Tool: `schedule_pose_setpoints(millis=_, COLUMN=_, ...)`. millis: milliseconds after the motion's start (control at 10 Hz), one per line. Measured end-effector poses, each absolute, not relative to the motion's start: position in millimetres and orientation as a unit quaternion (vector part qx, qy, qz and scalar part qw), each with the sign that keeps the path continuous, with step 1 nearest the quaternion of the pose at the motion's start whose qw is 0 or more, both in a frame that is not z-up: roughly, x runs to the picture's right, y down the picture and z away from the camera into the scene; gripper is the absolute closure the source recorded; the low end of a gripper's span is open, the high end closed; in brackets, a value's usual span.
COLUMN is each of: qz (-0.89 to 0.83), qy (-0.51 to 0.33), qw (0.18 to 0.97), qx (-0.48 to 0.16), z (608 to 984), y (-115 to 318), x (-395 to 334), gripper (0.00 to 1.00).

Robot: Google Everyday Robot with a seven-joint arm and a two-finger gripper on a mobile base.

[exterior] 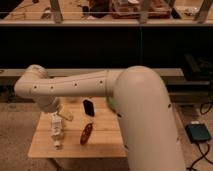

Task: Knock the eraser over

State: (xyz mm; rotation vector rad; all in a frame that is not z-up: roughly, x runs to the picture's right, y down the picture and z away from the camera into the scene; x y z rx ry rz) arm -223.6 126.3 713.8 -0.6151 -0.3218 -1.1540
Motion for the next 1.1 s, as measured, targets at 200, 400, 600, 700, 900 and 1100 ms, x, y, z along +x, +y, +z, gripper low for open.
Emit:
schedule_pose_setpoints(millis=200, qz=-0.525, qy=-0.15, qw=0.787, qx=-0.287, z=709.2, y=133.9, x=-196.3, gripper=0.39)
schedule_pose_setpoints(millis=400, qz=-0.518, qy=-0.145, qw=0.792, qx=-0.291, z=708.4, y=136.8, x=-183.3, gripper=0.6)
schedule_pose_setpoints(millis=600, qz=-0.509, qy=-0.148, qw=0.797, qx=-0.289, z=716.1, y=145.6, x=-183.2, gripper=0.68)
schedule_pose_setpoints(millis=700, qz=-0.502, qy=-0.147, qw=0.801, qx=-0.29, z=717.3, y=146.2, x=-174.9, gripper=0.68)
schedule_pose_setpoints(millis=900, qz=-0.483, qy=-0.15, qw=0.811, qx=-0.295, z=717.4, y=148.3, x=-145.5, gripper=0.68)
schedule_pose_setpoints(millis=1100, qz=-0.457, qy=-0.152, qw=0.822, qx=-0.304, z=723.3, y=151.0, x=-94.8, gripper=0.68)
